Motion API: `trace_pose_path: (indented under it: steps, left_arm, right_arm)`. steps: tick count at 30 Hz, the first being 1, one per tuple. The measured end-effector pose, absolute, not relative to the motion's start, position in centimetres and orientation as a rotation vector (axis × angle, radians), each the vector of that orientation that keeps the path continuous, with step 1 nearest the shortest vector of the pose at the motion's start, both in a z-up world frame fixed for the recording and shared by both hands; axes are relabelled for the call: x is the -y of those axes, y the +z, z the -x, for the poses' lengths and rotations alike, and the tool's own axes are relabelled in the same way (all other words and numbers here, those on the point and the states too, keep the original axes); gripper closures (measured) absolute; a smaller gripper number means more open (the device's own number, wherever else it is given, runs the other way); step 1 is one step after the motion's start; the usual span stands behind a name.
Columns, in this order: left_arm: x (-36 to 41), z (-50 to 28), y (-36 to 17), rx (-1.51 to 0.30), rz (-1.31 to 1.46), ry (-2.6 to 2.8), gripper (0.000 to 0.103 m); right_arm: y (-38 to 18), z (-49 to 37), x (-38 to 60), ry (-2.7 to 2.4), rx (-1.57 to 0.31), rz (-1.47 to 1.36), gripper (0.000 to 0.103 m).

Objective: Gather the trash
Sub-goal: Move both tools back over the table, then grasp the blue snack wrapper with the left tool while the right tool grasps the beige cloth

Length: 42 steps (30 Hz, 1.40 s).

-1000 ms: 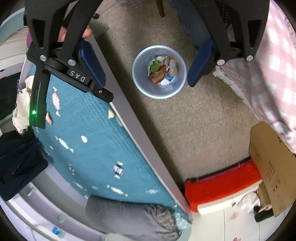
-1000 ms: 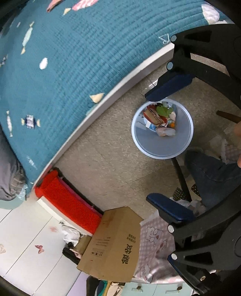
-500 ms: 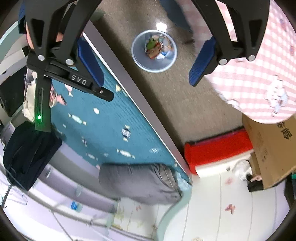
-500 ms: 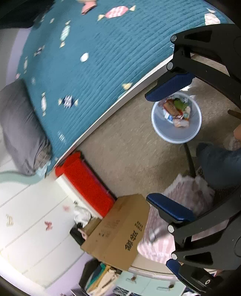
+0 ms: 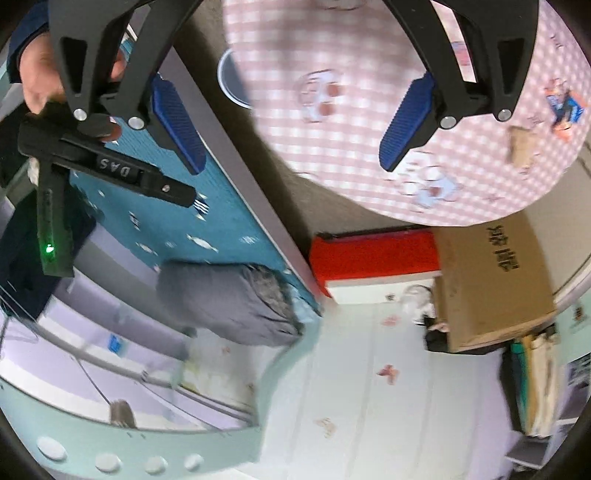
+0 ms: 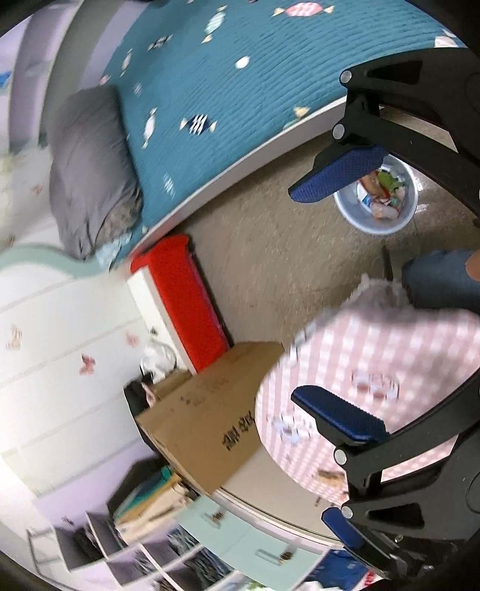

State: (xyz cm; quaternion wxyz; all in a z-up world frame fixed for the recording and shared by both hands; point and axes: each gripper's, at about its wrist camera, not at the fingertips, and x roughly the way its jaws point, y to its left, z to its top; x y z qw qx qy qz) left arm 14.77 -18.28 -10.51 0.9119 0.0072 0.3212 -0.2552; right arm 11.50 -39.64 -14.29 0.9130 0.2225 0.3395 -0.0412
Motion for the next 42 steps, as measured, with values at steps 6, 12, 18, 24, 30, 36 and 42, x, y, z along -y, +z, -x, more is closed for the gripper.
trace_pose_path:
  steps: [6,12,18,24,30,36,42]
  left_arm:
    - [9.2,-15.2,-10.0,-0.621,0.032,-0.390,0.010]
    - [-0.3,-16.6,-12.0,-0.652,0.085,-0.249,0.009]
    - [-9.2,-18.5,-15.3,-0.725,0.129,-0.095,0.009]
    - [-14.3,-20.4,-18.8,-0.799,0.141,-0.035,0.009]
    - [-15.3,-23.4,-21.9,-0.867,0.065,-0.003,0.009]
    - [-15.5,-24.4,-23.0,-0.885,0.066,-0.049,0.012]
    - [-14.7,-24.6,-23.1,-0.886,0.043,-0.086,0.071]
  right_arm:
    - [-12.2,-13.8,32.0,0.020,-0.715,-0.350,0.006]
    - [-12.6,-16.9,24.4,0.115,-0.770,-0.256,0.006]
    - [-14.0,-19.6,17.1,0.209,-0.824,-0.186,0.006]
    - [-15.9,-22.1,11.4,0.275,-0.886,-0.122,0.006]
    - [-18.5,-24.6,7.5,0.295,-0.944,-0.102,0.006]
    - [-20.2,-27.2,4.9,0.308,-0.960,-0.075,0.006]
    - [-22.5,-29.0,2.0,0.332,-0.985,-0.016,0.032]
